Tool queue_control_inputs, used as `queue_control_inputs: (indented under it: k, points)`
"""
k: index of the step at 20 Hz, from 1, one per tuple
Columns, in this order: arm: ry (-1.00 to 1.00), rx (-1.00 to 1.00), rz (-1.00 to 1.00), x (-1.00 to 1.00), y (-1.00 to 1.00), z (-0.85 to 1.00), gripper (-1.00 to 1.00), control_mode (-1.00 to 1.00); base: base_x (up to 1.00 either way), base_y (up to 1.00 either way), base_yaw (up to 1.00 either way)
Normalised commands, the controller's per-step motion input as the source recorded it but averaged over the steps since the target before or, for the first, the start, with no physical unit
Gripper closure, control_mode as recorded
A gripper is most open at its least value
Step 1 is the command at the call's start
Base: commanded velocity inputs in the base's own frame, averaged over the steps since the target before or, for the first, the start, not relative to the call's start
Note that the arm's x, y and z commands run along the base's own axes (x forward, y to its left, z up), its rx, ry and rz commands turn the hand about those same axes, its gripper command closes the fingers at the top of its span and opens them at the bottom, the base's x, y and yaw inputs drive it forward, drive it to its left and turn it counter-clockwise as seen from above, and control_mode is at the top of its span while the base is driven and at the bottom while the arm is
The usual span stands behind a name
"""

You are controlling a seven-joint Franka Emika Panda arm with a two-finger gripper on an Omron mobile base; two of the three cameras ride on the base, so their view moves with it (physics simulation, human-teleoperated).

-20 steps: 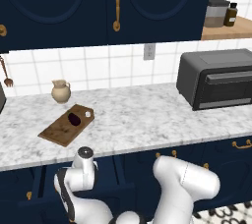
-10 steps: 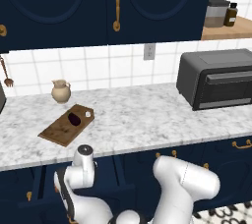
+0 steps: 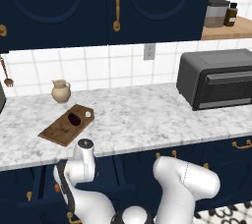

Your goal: Place the appropriate cutting tool for cutting the eggplant skin on the cutting board.

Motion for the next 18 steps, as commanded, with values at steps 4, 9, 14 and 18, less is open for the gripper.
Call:
queue_control_inputs:
  k: [4, 9, 14, 18]
  points:
    - [0.15, 0.0, 0.0, -0.29, 0.0, 0.32, 1.0, -1.0, 0.0, 0.0, 0.0]
    - [0.16, 0.0, 0.0, -0.38, 0.0, 0.25, 1.0, -1.0, 0.0, 0.0, 0.0]
    - [0.1, 0.0, 0.0, -0.44, -0.02, 0.31, 1.0, -1.0, 0.0, 0.0, 0.0]
    - [0.02, 0.0, 0.0, -0.51, -0.1, 0.34, 1.0, -1.0, 0.0, 0.0, 0.0]
